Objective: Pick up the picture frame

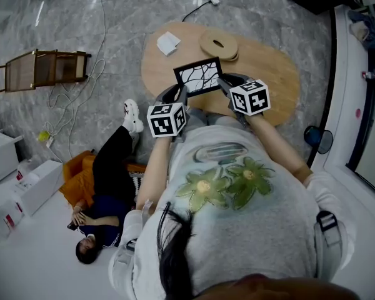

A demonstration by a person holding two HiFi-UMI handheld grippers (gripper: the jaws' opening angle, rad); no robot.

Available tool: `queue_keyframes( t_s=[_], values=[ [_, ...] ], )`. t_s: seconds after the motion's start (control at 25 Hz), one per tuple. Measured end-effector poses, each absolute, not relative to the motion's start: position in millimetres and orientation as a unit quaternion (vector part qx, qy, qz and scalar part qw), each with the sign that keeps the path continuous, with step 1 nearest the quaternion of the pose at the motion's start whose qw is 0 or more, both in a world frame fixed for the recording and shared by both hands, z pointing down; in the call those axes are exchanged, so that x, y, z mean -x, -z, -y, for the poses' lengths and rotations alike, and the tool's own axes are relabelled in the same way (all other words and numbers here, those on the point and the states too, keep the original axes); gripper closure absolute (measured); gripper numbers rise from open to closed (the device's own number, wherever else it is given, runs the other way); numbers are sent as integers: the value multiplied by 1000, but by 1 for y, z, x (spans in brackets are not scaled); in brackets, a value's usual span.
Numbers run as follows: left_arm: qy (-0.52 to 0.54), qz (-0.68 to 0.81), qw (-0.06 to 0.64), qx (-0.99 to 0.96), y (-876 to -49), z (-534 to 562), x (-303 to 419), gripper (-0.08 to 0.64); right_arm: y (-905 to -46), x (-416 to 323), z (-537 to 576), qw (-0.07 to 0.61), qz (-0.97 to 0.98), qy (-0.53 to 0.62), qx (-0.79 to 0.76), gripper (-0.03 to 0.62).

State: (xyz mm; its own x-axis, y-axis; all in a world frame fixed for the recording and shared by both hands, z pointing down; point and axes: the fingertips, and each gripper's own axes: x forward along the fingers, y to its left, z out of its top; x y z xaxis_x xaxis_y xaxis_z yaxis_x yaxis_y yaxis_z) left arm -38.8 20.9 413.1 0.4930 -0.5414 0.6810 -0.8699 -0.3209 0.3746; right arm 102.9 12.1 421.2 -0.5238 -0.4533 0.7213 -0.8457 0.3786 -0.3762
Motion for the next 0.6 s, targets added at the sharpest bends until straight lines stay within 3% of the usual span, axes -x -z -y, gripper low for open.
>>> queue_keyframes(
  t_s=[0.6],
  values=[
    [-227, 443, 373, -783, -418, -22, 37, 462, -425, -105, -15, 266, 783, -379, -415, 503]
  ],
)
